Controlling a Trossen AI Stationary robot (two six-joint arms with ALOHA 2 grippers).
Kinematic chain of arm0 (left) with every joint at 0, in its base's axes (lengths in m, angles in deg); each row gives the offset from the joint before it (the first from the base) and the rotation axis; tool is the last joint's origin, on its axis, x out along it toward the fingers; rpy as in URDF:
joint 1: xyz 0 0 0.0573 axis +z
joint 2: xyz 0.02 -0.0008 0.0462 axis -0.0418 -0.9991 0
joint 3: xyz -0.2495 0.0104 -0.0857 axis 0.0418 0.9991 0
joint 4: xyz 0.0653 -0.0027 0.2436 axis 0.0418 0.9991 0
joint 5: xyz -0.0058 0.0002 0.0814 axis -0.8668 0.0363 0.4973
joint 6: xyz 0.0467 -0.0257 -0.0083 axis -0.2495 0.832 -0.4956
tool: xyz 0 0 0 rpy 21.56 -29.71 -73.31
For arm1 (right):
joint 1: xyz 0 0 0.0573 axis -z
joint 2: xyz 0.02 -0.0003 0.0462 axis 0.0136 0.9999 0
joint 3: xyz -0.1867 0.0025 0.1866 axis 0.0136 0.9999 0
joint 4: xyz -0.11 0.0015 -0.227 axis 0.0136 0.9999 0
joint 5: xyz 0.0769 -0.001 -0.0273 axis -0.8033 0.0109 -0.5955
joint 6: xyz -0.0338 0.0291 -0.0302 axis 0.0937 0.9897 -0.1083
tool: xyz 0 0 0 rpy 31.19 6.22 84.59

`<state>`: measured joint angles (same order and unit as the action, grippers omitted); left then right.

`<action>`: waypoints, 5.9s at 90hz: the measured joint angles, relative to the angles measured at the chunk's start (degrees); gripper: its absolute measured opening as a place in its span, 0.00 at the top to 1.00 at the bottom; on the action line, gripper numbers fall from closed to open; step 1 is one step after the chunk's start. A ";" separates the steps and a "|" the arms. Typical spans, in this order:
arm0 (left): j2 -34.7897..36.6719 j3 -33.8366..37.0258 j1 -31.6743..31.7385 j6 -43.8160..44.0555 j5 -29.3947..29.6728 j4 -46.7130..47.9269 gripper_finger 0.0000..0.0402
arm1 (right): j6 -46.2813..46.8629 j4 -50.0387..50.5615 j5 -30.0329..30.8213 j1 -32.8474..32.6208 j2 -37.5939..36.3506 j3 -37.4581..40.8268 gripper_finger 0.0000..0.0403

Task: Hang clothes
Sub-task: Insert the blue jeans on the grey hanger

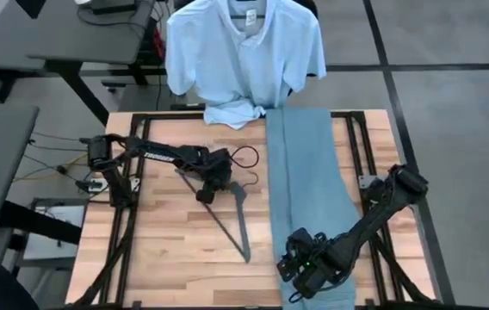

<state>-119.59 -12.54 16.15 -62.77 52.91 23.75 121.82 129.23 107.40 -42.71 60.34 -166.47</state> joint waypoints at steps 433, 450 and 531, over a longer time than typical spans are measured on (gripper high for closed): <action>-4.21 -9.16 20.74 6.52 8.42 19.26 0.89 | 1.64 -11.52 -5.67 -5.82 2.23 0.00 0.43; 6.66 -9.30 18.09 7.95 8.48 20.42 0.89 | 1.50 -7.25 -1.21 -5.89 -1.35 0.00 0.43; 31.91 -9.39 -10.96 10.73 26.48 10.89 0.90 | -18.65 -1.47 29.98 12.57 -27.02 -0.02 0.43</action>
<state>-87.67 -21.93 5.19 -52.04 79.40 34.64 103.17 127.77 137.37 -30.14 33.32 -166.49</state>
